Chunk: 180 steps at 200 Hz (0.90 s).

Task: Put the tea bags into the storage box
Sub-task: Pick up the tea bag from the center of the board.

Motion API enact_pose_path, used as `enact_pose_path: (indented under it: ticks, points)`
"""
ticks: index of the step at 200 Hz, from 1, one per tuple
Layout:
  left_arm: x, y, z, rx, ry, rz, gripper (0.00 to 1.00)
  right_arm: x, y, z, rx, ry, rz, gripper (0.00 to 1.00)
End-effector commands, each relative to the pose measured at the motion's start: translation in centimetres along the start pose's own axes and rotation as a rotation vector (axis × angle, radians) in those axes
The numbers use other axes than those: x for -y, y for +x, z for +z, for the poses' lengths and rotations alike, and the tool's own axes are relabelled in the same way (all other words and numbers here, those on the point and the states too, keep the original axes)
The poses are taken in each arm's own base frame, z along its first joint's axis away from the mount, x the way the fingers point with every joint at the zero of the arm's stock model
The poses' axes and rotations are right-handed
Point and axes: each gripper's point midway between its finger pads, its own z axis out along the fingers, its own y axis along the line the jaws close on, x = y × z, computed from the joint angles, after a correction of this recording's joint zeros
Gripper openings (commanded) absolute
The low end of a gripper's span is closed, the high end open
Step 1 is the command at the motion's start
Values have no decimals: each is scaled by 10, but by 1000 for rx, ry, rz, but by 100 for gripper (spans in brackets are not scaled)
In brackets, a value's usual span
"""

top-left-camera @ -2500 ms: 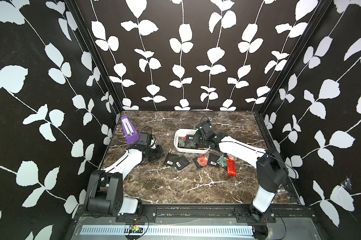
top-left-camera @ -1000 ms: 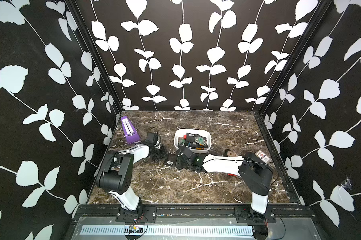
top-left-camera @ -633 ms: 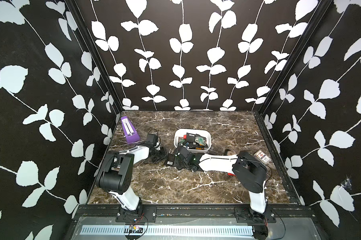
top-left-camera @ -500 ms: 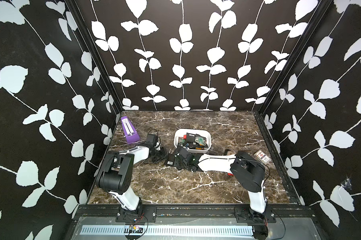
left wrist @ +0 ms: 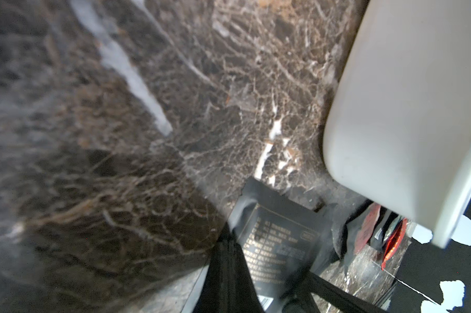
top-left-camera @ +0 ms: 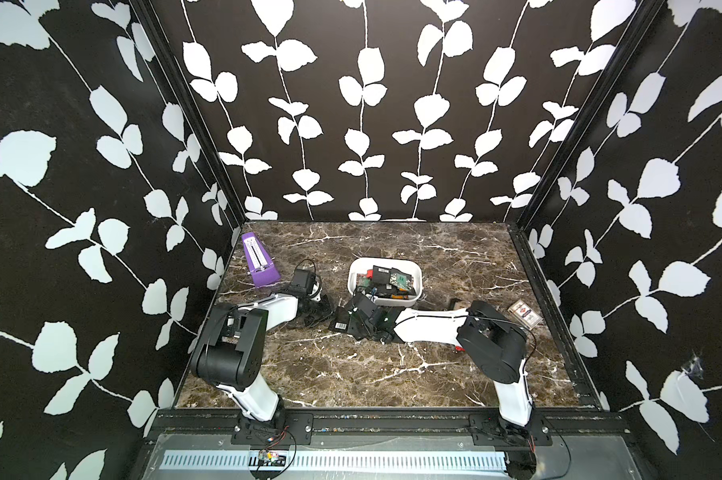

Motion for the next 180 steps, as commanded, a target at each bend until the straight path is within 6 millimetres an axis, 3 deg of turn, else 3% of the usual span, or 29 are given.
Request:
enact_pose_path:
  ticks: [1, 57, 104, 120, 140, 143, 168, 180]
  points:
    - [-19, 22, 3, -50, -70, -5, 0, -17, -16, 2, 39, -31, 21, 31]
    - [-19, 28, 3, -61, -67, -2, 0, -24, -15, 6, 29, -49, 18, 27]
    - [-15, 33, -2, -64, -53, 0, 0, -25, -14, 0, 18, -51, 12, 1]
    - [-11, 35, -9, -60, -44, 5, 0, -24, -13, -6, 18, -50, 10, 0]
    - [-4, 34, -24, -36, -40, 20, 0, -30, -15, -25, 29, -67, 1, 0]
    - [-4, 34, -27, -30, -42, 22, 0, -20, -9, -24, 18, -46, -4, 0]
    - [4, 30, -55, 30, -57, 51, 0, -20, -9, -57, 33, -40, -45, 0]
    - [10, 28, -68, 58, -52, 70, 8, -20, -13, -77, 45, -39, -68, 0]
